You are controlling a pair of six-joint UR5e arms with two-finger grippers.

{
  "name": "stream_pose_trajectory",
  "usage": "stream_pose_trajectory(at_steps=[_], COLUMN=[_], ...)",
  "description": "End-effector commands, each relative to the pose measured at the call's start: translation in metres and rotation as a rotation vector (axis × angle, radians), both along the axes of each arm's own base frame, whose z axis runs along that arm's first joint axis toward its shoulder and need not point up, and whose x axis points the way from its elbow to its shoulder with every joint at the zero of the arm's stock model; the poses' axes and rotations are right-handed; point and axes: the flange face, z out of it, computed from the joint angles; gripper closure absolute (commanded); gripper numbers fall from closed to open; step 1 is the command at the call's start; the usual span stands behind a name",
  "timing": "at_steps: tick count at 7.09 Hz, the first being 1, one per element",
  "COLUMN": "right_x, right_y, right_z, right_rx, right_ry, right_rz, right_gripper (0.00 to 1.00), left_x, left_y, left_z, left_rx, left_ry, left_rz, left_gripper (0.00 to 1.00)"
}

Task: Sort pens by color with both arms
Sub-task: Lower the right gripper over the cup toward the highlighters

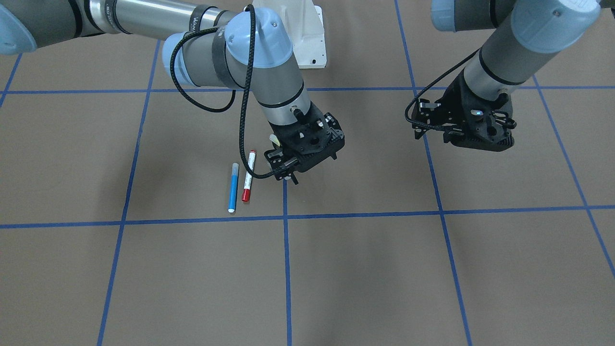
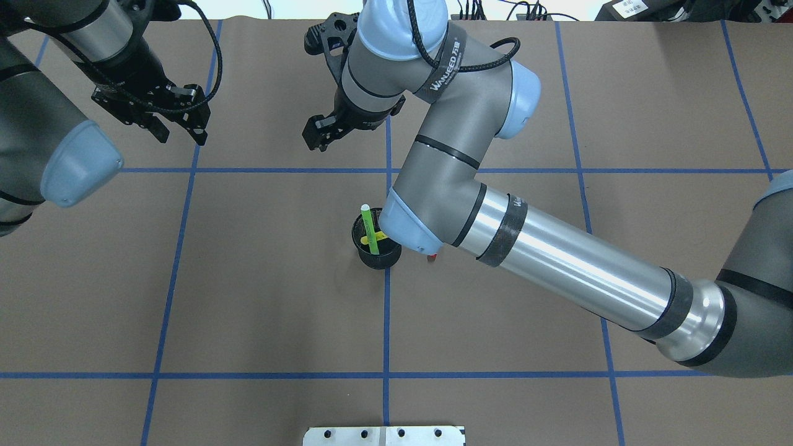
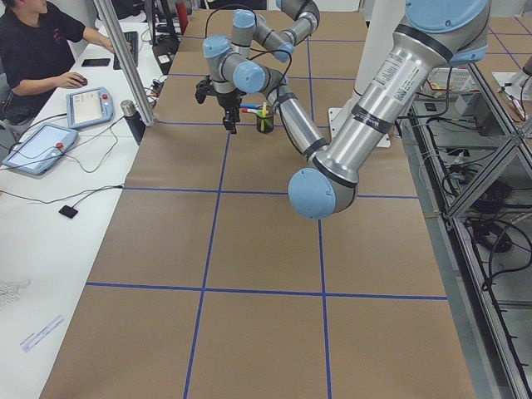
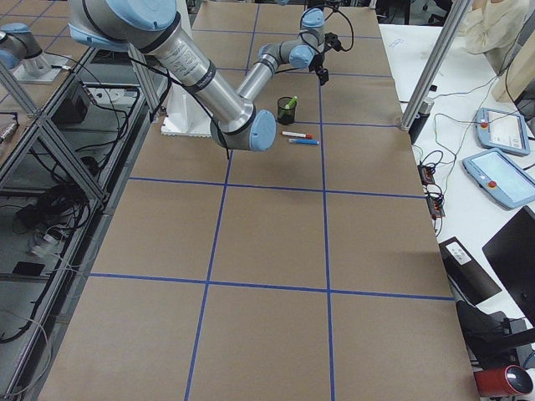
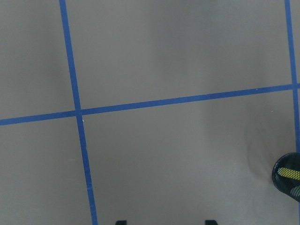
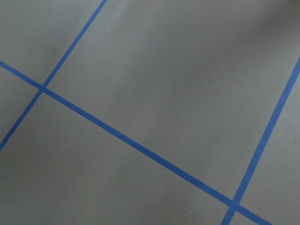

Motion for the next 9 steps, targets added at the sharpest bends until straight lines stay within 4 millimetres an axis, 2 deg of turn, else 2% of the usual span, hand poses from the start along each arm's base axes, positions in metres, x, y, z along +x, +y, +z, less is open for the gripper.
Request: stream_pose_trajectory(at_steps=[1, 2, 3, 4, 5, 6, 9], right_x=[-0.014, -0.024, -0.037, -0.041, -0.041, -0.042, -0.041], right_y=[0.048, 0.064, 0.076, 0.081, 0.083, 0.082, 0.081], right_z=[0.030, 0.029, 0.036, 0.038, 0.045, 0.064, 0.067], right_rx=[0.087, 0.103, 0.108, 0.110, 0.122, 0.091, -0.004], right_ry=[0.009, 0.011, 0.026, 0.023, -0.011, -0.018, -0.050], right_rz=[0.022, 0.021, 0.024, 0.029, 0.030, 0.046, 0.092], right_gripper=[0.04, 0.04, 0.07, 0.12, 0.13, 0.15, 0.15], left_x=[-0.001, -0.001, -0.003, -0.004, -0.006, -0.007, -0.009], left_y=[0.000, 0.000, -0.001, -0.001, 0.000, 0.001, 0.004], left_z=[0.000, 0.000, -0.001, -0.001, -0.001, -0.003, -0.005], left_rx=[0.000, 0.002, 0.003, 0.000, 0.004, 0.007, 0.000], left_ry=[0.000, 0.000, 0.001, -0.001, 0.001, 0.003, -0.001], left_rz=[-0.002, -0.001, -0.004, -0.006, -0.006, -0.006, -0.006], left_gripper=[0.36, 0.36, 0.36, 0.36, 0.36, 0.36, 0.36])
